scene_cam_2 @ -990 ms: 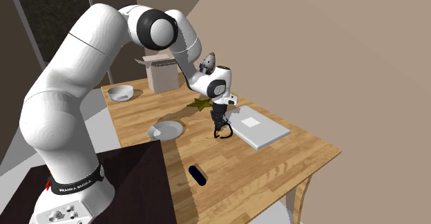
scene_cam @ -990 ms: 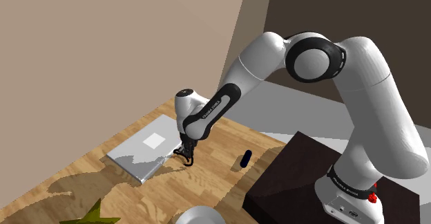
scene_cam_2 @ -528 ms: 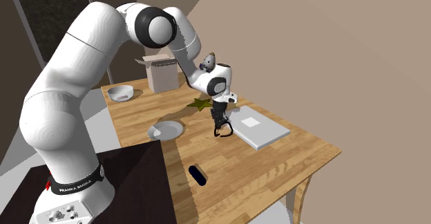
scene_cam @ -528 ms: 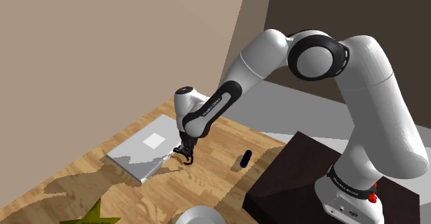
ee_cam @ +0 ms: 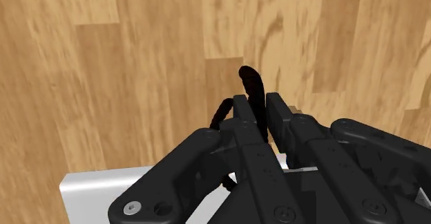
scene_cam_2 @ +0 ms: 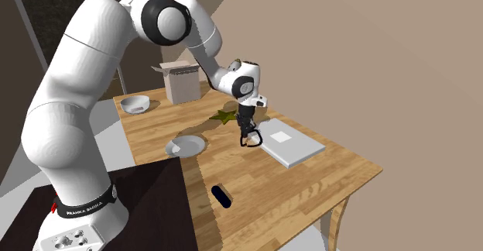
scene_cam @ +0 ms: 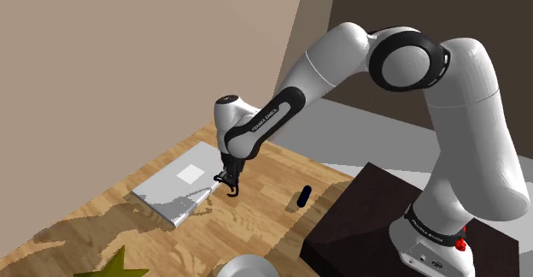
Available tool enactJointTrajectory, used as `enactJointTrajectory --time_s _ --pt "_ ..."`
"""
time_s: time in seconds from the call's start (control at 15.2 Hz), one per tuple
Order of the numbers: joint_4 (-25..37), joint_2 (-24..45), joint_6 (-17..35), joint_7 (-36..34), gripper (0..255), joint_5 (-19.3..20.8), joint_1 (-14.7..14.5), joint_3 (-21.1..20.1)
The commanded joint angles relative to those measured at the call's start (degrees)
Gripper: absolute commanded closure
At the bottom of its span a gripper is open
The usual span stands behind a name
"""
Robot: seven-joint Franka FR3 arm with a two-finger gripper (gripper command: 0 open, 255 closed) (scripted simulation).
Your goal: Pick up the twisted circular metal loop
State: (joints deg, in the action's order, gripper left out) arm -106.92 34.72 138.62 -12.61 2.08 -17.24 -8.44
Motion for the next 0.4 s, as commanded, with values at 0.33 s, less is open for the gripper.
enactJointTrajectory --time_s 0.33 --pt "-0.4 -3.1 -2.7 0.1 255 -0.4 0.3 -0.3"
